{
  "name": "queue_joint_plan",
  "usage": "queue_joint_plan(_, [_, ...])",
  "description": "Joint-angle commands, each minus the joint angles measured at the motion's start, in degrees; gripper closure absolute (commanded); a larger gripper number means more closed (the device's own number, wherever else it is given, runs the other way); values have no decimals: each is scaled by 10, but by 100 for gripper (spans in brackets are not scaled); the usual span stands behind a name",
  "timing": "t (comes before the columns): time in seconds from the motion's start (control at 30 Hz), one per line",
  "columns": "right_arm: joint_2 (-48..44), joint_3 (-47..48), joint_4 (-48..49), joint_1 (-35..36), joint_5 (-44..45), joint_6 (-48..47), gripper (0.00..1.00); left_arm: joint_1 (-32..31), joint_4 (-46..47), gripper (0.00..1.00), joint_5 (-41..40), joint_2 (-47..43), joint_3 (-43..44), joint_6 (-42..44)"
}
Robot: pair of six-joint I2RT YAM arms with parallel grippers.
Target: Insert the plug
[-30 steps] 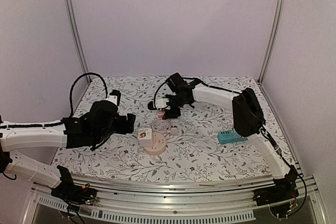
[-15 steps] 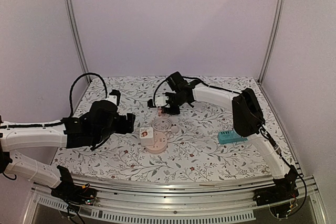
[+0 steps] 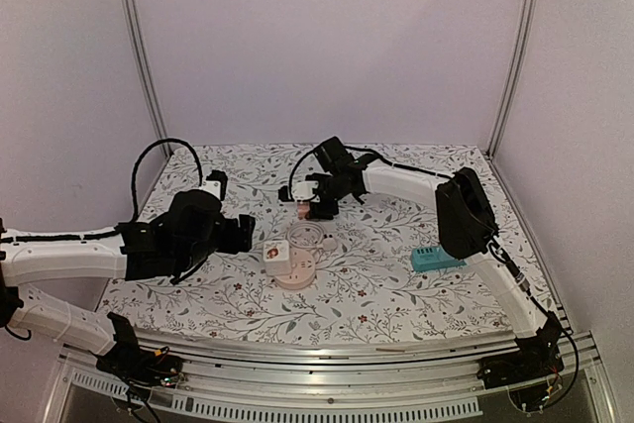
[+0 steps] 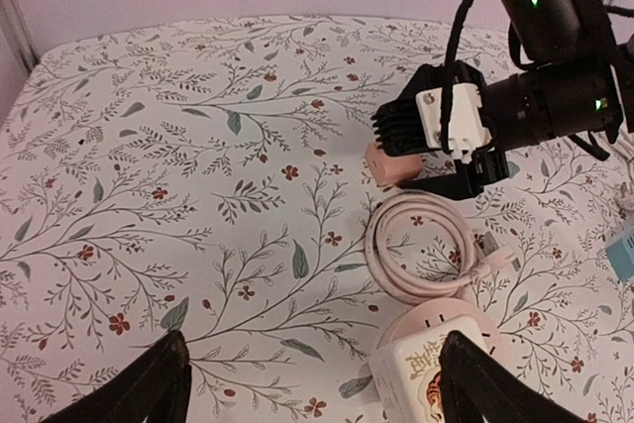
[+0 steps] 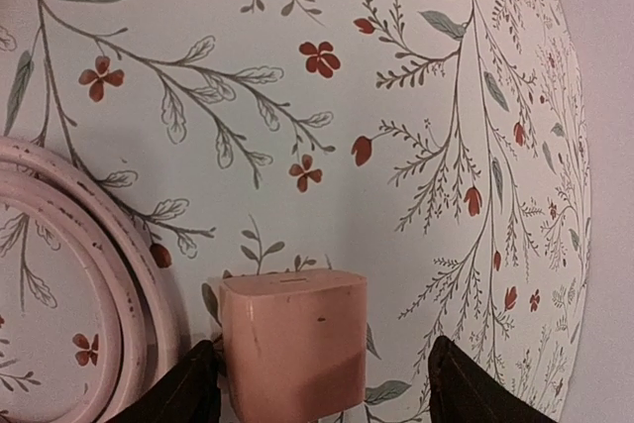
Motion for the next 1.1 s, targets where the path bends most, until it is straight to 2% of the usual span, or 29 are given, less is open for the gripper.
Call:
queue_joint_plan(0.0, [37, 11, 19, -7, -7, 9, 23, 8, 10, 14, 12, -1, -6, -2])
queue_joint_plan(0.23, [55, 70, -33, -14, -12, 45, 2, 9, 10, 14, 24, -3, -5, -5])
queue_joint_plan(0.33, [66, 116, -92, -24, -42, 82, 1, 9, 9, 15, 32, -8, -6, -7])
queue_joint_plan(0.47, [65, 136, -122, -26, -74, 93, 1, 9, 6, 15, 44, -18, -7, -11])
queue_joint_plan(0.6, [64, 144, -123, -26, -64, 78, 1, 9, 10, 15, 43, -25, -11, -12])
queue_joint_plan(0.7, [54, 126, -77, -27, -66, 93, 5, 9, 13, 15, 35, -17, -11, -12])
queue_joint_plan(0.83, [9, 46, 94, -29, -67, 150, 11, 9, 13, 16, 40, -4, -5, -12])
queue_joint_plan(0.93, [15, 66, 139, -32, -59, 178, 21, 9, 11, 17, 41, -6, -6, -14])
queue_joint_plan(1.07, [38, 81, 179, -40, -54, 196, 27, 9, 11, 18, 39, -18, -10, -14])
